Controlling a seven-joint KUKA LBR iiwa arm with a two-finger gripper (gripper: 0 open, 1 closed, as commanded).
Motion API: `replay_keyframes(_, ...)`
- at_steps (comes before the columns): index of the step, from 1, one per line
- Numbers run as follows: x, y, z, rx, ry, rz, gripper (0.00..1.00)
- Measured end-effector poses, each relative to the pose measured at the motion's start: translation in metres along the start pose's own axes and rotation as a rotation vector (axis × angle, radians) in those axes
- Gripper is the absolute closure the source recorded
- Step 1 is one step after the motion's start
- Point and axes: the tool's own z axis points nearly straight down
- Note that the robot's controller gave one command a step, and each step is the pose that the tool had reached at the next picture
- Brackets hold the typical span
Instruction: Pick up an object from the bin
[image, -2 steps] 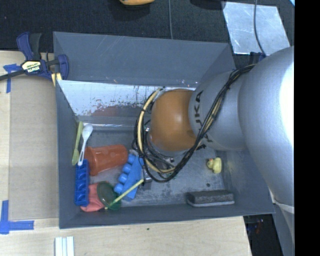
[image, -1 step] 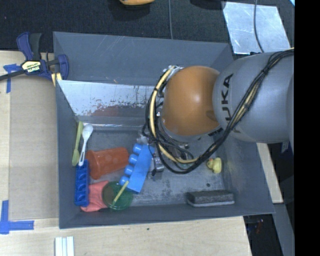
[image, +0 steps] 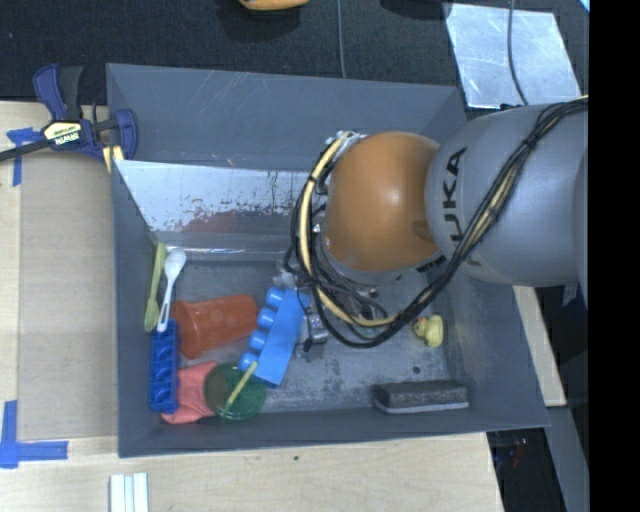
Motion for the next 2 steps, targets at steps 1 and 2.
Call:
replay_keyframes(1,-0.004,0.007,0.046,0.001,-0.006,-0.144,1.00)
replay_keyframes(2,0.004,-0.003,0.101,0.000,-0.013,-0.168,1.00)
